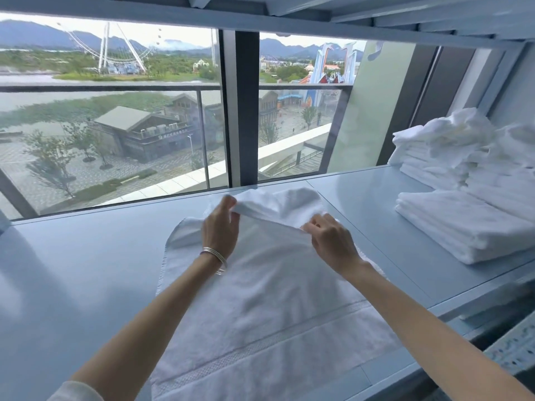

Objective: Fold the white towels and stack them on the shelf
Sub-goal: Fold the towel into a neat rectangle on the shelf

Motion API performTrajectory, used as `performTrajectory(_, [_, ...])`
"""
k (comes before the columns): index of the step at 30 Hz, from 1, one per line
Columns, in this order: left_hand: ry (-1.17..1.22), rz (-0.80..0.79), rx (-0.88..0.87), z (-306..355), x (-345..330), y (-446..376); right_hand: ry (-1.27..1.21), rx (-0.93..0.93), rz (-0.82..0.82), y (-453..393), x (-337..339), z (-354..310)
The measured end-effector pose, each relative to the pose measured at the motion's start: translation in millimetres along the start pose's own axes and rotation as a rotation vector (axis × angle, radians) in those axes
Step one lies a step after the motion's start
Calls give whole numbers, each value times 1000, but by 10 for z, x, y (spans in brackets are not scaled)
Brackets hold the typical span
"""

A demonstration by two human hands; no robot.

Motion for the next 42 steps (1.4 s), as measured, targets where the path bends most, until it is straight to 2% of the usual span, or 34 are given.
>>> performTrajectory(2, [1,108,-159,287,378,-128,76,-80,47,-66,66,122])
performTrajectory(4, [-95,157,-446,618,666,-68,68,-146,134,-125,280,245])
performTrajectory(6, [-209,88,-638,781,751,167,64,-153,214,-81,548,348])
performTrajectory(9, [-384,-155,-716,541,479,794,90,-13,204,238,688,385])
performTrajectory(12, [-547,-393,-544,-19,151,1362,122,137,8,708,422,275])
performTrajectory(13, [-599,-434,-469,-170,106,1459,116,126,-112,852,274,302])
performTrajectory(15, [-651,-424,-332,-360,157,1494,68,-8,-315,1060,41,504])
performTrajectory(16, [-656,-386,-281,-386,223,1453,48,-84,-322,1110,35,621])
performTrajectory(18, [-599,-238,-183,-305,477,1298,-25,-115,-177,1096,232,711])
performTrajectory(21, [-454,45,-120,80,994,1184,-132,-21,98,1102,756,617])
performTrajectory(23, [-394,100,-159,387,1180,1338,-235,48,134,1272,886,572])
performTrajectory(24, [-404,62,-197,478,1167,1480,-270,82,100,1411,842,559])
performTrajectory(26, [-506,-115,-295,453,915,1890,-278,170,-43,1743,621,504])
performTrajectory(28, [-554,-286,-274,224,644,2290,-291,198,-172,2009,409,473])
performTrajectory(31, [-509,-256,-87,0,601,2532,-316,151,-202,2138,392,473])
performTrajectory(36, [-543,-296,43,55,587,2577,-332,180,-254,2174,433,381])
performTrajectory(39, [-533,-259,176,-5,638,2493,-310,77,-310,2068,296,439])
performTrajectory(42, [-527,-274,231,-68,594,2406,-273,6,-418,1905,69,465])
Point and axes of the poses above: each hand's wrist, its own y-axis away from the middle knuckle, its own x-axis out of the back of the hand, z = x × y, the point moved 8 cm from there along -y, towards the middle knuckle, and after that the axes turned 9 degrees about x, right-handed, at the moved point
